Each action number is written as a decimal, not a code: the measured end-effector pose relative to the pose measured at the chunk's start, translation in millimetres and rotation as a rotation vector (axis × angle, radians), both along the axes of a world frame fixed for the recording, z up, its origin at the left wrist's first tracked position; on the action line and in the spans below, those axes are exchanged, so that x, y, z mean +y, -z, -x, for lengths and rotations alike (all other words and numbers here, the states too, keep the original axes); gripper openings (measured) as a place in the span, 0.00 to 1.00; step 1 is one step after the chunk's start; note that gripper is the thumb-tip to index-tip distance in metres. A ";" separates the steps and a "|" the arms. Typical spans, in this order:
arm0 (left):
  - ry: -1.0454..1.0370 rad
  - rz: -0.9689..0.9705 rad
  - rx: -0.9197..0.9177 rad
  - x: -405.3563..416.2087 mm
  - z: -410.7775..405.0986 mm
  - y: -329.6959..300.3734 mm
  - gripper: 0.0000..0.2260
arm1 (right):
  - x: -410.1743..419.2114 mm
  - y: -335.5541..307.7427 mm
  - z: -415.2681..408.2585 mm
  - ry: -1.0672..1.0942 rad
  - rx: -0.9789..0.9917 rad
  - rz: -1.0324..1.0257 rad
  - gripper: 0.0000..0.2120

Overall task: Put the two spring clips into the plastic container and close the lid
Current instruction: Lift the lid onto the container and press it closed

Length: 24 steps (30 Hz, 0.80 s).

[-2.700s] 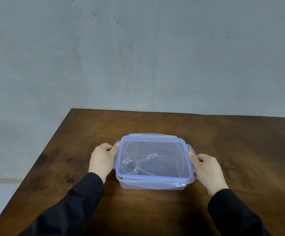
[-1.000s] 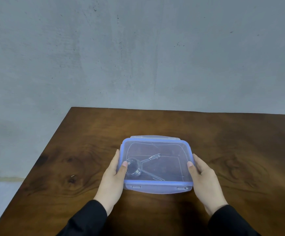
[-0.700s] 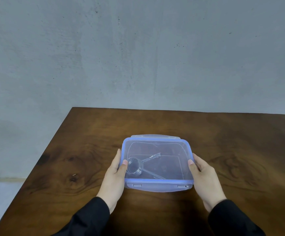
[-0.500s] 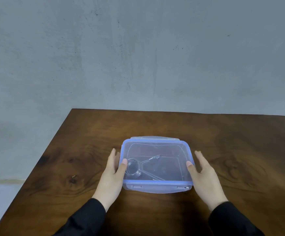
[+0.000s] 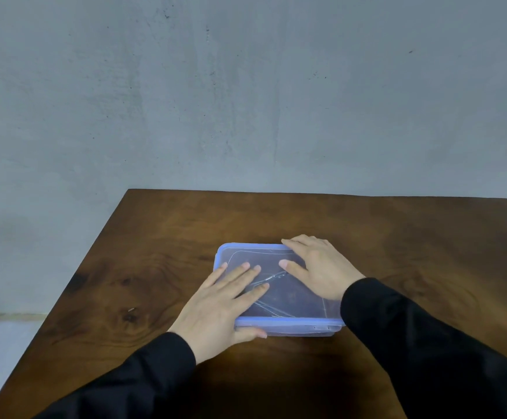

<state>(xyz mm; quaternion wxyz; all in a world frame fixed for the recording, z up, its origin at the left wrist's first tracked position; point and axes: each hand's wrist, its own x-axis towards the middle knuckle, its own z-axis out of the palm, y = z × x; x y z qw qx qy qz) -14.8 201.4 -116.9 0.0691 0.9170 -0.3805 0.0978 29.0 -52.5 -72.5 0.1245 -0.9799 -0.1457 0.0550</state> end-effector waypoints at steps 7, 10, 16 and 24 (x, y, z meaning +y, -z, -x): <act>-0.001 0.042 -0.100 -0.6 1.7 14.4 0.30 | 2.5 0.4 -5.2 -0.016 0.003 0.020 0.28; -0.025 0.023 -0.095 -2.3 2.5 12.9 0.30 | 3.3 1.0 -7.8 -0.028 0.003 0.061 0.29; -0.036 0.062 -0.040 -1.7 4.0 10.5 0.31 | -5.9 -4.4 24.0 -0.262 0.016 0.032 0.42; 0.000 0.107 -0.009 2.0 0.4 14.9 0.31 | -47.5 26.4 70.7 -0.401 -0.171 0.181 0.34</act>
